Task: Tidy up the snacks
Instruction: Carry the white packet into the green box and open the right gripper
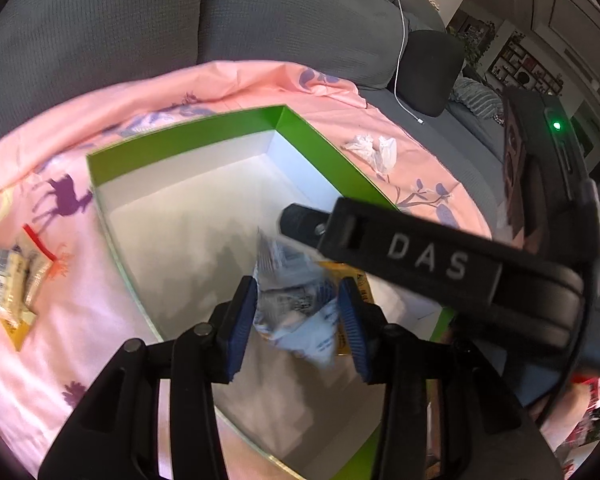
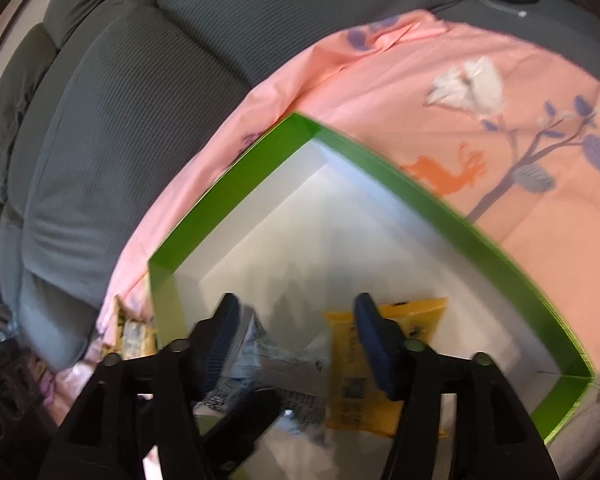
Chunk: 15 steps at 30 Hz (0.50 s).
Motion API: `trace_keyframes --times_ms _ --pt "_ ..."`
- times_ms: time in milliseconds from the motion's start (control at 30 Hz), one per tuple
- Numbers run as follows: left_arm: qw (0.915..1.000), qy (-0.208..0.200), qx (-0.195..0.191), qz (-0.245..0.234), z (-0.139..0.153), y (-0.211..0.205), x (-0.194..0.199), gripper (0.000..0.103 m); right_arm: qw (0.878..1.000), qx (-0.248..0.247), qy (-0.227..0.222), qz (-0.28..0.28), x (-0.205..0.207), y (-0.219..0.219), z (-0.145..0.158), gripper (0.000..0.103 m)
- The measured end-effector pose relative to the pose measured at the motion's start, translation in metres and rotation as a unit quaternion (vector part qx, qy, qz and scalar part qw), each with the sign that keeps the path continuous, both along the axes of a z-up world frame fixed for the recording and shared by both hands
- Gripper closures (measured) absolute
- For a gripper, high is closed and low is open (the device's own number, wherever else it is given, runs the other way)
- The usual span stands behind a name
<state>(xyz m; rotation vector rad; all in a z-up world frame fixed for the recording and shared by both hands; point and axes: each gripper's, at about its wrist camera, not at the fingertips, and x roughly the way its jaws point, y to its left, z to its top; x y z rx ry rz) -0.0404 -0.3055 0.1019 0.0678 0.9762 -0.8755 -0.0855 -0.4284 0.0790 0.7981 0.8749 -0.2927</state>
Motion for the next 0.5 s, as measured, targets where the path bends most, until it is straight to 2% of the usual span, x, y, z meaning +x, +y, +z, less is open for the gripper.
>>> trace_keyframes --times_ms 67,100,167,233,333,433,500 --pt "0.9999 -0.007 -0.006 0.008 0.004 0.007 0.000 0.057 1.000 -0.006 -0.006 -0.007 -0.003 -0.001 0.003 0.032" --pt "0.9998 -0.008 -0.012 0.013 0.006 0.011 0.001 0.052 1.000 -0.006 -0.011 -0.009 -0.004 -0.001 0.004 0.031" --pt "0.9993 -0.011 -0.028 0.022 0.013 0.023 0.001 0.040 1.000 -0.010 -0.020 -0.010 -0.005 0.000 0.008 0.026" --pt "0.9985 -0.023 -0.036 0.035 0.021 0.037 -0.001 0.024 0.999 -0.024 -0.027 -0.008 -0.005 0.004 0.013 0.020" --pt "0.9963 -0.044 -0.039 0.063 0.030 0.064 -0.001 0.019 0.999 -0.041 -0.034 -0.003 -0.003 0.013 0.021 0.019" --pt "0.9933 -0.047 -0.035 0.099 0.032 0.095 0.002 0.018 0.997 -0.062 -0.036 0.005 0.000 0.024 0.028 0.018" --pt "0.9904 -0.047 -0.030 0.126 0.032 0.119 0.004 0.011 0.996 -0.079 -0.037 0.008 0.002 0.033 0.033 0.017"
